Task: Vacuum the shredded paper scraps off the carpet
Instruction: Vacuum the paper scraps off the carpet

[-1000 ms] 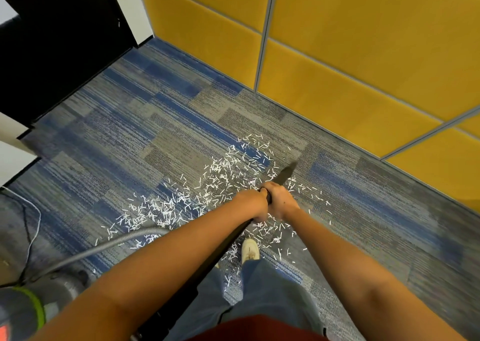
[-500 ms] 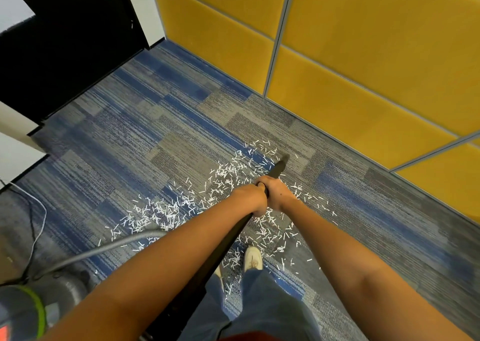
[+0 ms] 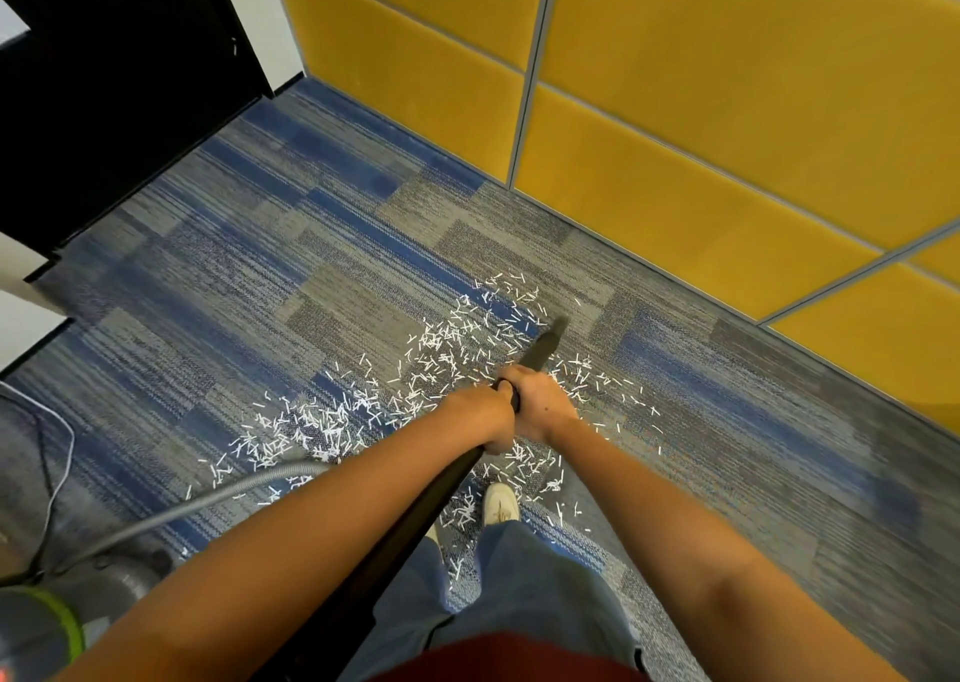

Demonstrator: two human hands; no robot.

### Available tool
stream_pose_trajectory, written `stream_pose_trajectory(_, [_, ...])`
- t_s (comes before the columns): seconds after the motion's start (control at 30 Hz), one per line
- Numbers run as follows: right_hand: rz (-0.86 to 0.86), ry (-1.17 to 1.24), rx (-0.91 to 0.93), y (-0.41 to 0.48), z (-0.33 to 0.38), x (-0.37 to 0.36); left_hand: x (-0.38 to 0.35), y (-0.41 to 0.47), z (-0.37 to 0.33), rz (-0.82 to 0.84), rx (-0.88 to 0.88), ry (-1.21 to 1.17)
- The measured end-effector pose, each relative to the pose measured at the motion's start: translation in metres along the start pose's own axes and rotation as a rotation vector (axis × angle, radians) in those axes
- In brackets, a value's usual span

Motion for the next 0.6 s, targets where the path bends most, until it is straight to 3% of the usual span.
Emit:
stream_pose_trajectory(0.37, [-0.104,0.007,-0.034,-0.015,-0.012,0.015,0.010,0.001,-0.017,-0.054,-0.033,0.017])
stream_pose_trajectory(0.6, [-0.002,-0.043,-0.068,0.019,-0.028,0.035,0.034,0.022,-0.017,-0.062,-0.028,-0.037])
Point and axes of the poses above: each hand's wrist, its own y-axis towards the middle knuckle, its own x-axis out of the back of the hand, z = x × y, the point moved 7 cm from there along y, towards the middle knuckle, and after that the axes turned 15 degrees about y, right-handed, at the moved point
